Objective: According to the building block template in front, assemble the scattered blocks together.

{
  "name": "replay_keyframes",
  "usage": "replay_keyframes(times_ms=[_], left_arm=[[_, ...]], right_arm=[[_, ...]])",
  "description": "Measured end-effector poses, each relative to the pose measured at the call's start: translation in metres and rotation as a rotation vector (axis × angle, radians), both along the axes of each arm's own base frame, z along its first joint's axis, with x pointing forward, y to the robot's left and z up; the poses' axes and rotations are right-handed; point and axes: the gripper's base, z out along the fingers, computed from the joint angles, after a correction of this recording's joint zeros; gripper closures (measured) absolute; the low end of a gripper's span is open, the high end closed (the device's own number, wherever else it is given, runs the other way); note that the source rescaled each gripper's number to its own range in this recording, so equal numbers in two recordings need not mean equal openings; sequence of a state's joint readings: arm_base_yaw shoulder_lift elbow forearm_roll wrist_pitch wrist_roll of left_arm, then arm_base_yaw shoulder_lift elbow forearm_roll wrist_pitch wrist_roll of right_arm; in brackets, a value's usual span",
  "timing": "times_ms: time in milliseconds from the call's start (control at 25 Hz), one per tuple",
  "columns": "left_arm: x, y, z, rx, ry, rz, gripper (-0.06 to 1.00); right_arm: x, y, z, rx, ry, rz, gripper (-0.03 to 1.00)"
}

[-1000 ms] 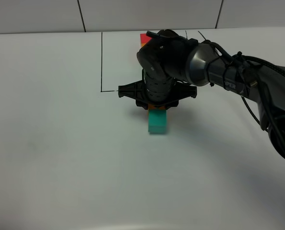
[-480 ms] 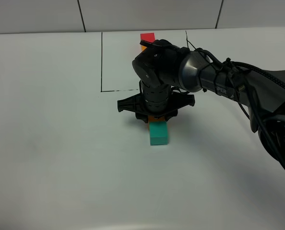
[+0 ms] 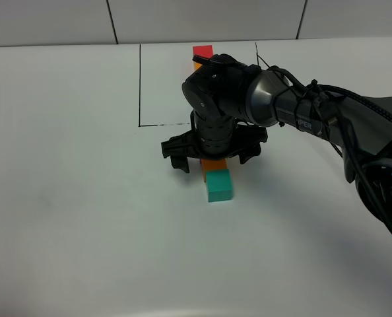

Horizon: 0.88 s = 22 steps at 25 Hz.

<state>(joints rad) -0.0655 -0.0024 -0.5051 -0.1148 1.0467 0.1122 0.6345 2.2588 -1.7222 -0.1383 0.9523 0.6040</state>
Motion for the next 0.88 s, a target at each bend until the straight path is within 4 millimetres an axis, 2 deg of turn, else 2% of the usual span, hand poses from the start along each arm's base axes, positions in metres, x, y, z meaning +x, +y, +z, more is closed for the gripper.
replay_keyframes(times_ms=[120, 280, 520, 640, 880], left_arm=[[0.0, 0.0, 0.0, 0.0, 0.0, 0.0, 0.52], [0.0, 0.0, 0.0, 0.0, 0.0, 0.0, 0.52], [0.0, 0.0, 0.0, 0.0, 0.0, 0.0, 0.52], [0.0, 0.0, 0.0, -0.001, 0.0, 0.0, 0.52], [0.0, 0.0, 0.0, 0.0, 0.0, 0.0, 0.52]], right_arm=[[0.0, -0.001, 0.001, 0.018, 0.018, 0.019, -0.02], [0.005, -0.01, 0.003, 0.081, 0.075, 0.013, -0.03], [0.01, -0.03, 0.037, 0.118, 0.053, 0.081, -0.03], [0.015, -0.047, 0.057, 0.123, 0.025, 0.11, -0.03], [0.028, -0.1, 0.086, 0.096, -0.004, 0.148, 0.0]])
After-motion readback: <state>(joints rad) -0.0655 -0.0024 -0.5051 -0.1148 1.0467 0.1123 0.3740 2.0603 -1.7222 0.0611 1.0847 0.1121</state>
